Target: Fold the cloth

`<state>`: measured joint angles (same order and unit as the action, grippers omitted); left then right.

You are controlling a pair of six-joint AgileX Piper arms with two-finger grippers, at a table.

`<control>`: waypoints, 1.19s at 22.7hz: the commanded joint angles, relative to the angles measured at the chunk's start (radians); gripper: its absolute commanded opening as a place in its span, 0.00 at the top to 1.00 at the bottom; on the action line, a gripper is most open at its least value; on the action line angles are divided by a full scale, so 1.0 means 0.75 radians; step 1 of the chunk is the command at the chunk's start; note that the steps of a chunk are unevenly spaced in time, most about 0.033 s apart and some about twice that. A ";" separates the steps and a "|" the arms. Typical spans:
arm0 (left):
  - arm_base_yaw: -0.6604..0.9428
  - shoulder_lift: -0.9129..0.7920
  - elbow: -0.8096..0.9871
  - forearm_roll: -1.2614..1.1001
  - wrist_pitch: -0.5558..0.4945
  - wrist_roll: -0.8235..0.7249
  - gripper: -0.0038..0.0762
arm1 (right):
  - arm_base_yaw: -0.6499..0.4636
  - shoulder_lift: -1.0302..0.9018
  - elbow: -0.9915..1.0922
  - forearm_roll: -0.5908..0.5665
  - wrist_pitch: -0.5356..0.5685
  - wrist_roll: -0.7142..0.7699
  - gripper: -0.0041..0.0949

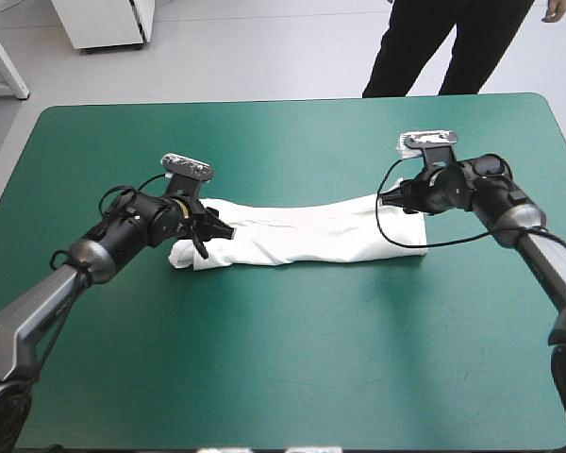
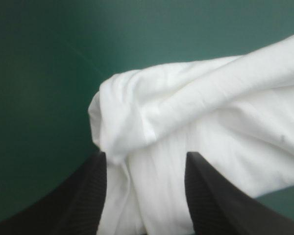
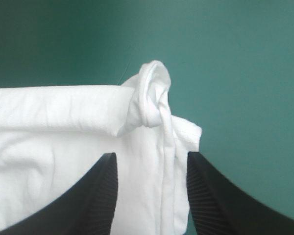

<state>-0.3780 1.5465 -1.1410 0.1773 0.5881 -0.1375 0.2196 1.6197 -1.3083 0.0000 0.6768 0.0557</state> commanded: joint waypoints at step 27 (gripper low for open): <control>-0.171 0.350 -0.486 -1.020 0.164 0.902 0.96 | -0.487 -0.356 -0.041 0.526 0.347 -0.250 0.54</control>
<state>-0.4961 1.8086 -1.4449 -0.5592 0.7364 0.5444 -0.1239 1.3277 -1.3083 0.2805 0.9649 -0.0486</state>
